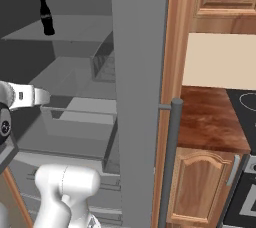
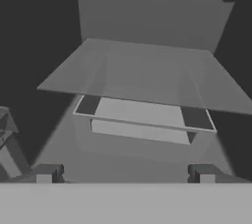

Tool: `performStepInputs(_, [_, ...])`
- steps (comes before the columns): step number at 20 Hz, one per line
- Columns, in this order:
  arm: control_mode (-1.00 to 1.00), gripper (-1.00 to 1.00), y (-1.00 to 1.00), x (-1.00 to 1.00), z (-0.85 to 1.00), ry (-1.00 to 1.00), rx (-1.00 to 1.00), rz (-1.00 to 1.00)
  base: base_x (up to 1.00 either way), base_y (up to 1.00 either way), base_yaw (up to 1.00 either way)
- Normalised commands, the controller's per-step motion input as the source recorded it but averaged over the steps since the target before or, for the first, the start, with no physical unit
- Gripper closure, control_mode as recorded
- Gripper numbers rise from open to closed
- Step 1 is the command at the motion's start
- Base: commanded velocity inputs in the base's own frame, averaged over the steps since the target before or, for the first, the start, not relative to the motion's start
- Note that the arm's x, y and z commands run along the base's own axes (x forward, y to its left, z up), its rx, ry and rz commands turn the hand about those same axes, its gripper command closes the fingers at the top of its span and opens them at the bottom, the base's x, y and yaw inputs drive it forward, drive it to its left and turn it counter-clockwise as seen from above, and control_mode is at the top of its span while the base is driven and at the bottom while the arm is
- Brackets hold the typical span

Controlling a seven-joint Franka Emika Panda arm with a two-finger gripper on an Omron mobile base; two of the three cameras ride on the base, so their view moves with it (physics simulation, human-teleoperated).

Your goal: Open the fridge, grab two sodas, and place both sodas inside the bowl with ice on the dining counter.

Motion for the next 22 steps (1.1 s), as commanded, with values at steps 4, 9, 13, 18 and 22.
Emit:
performStepInputs(4, [-1.00,-1.00,0.00,0.00,0.98,-0.21,0.05,0.00,0.00,0.00,0.00])
performStepInputs(9, [-1.00,-1.00,0.02,0.25,0.89,-0.18,0.03,0.01,0.00,0.00,0.00])
performStepInputs(13, [-1.00,-1.00,0.01,0.34,0.46,-0.05,0.00,0.00,0.00,0.00,0.00])
performStepInputs(18, [-1.00,-1.00,0.00,0.26,0.27,0.00,0.00,0.00,0.00,0.00,0.00])
performStepInputs(22, [-1.00,-1.00,0.02,0.23,0.31,-0.07,0.00,0.00,0.00,0.00,0.00])
